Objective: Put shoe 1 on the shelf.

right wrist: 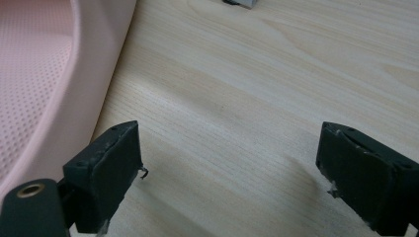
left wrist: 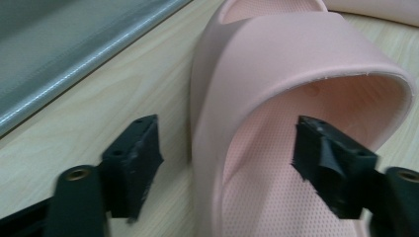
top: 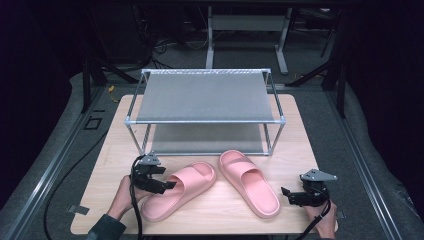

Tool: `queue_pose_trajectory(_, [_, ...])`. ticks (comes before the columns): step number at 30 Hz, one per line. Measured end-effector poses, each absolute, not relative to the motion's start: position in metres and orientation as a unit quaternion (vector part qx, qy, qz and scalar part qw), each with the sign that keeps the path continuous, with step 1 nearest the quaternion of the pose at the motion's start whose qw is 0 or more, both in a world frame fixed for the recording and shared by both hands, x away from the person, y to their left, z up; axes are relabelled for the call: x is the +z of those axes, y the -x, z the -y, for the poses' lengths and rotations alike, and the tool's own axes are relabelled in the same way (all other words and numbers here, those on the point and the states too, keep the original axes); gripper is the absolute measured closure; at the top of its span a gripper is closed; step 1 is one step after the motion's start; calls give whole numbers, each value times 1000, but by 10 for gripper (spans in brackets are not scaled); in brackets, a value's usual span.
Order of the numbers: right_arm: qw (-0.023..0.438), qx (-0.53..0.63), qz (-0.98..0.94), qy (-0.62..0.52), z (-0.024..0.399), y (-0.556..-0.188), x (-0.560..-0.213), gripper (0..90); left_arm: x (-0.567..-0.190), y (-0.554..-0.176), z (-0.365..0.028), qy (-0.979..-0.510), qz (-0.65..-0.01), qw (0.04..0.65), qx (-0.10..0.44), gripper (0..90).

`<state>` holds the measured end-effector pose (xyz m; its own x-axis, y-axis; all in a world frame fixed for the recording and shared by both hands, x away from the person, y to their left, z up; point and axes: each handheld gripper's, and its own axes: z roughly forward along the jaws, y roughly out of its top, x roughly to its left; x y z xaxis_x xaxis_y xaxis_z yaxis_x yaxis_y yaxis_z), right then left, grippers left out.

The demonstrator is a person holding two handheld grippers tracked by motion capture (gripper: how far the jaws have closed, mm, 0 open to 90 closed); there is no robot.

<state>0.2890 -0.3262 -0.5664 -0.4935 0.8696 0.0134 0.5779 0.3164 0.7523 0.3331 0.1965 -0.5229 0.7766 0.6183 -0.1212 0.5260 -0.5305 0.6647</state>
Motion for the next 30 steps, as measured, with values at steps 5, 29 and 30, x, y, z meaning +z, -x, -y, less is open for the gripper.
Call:
queue_pose_trajectory(5, [203,360,-785,-461,326,-289,-566,103,-528,-336,-190,-877,-330,346,57,551])
queue_pose_trajectory(29, [204,359,-784,-464,327,-289,-566,95,-526,-328,-194,-861,-352,357,91,831])
queue_pose_trajectory(30, [204,359,-784,-464,327,-289,-566,95,-524,-328,-194,-860,-351,358,93,831])
